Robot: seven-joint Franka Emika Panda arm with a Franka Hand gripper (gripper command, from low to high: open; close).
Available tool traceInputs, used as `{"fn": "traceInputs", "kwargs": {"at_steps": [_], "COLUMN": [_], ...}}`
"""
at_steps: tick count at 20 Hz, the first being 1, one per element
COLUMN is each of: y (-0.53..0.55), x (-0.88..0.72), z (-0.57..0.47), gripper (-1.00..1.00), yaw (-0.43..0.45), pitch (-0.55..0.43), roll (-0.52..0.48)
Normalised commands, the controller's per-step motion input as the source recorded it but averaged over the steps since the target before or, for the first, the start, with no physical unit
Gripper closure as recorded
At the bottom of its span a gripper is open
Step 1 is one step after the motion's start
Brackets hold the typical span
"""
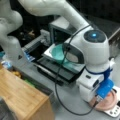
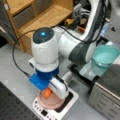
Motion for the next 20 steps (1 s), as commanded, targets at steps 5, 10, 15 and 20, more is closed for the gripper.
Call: {"fn": "traceInputs", "kwargs": {"at_steps": [5,10,15,20], "y": [0.12,0.09,0.07,0.08], "x": [-0.04,-0.02,-0.01,-0.01], "z": [0.12,0.07,0.07,0.09], "gripper": [1.00,1.00,1.00,1.00], "yaw": [-0.020,-0.027,-0.040,-0.091], "pitch": [0.058,0.064,0.075,0.072], "roll": [-0.086,-0.084,-0.083,-0.065]}}
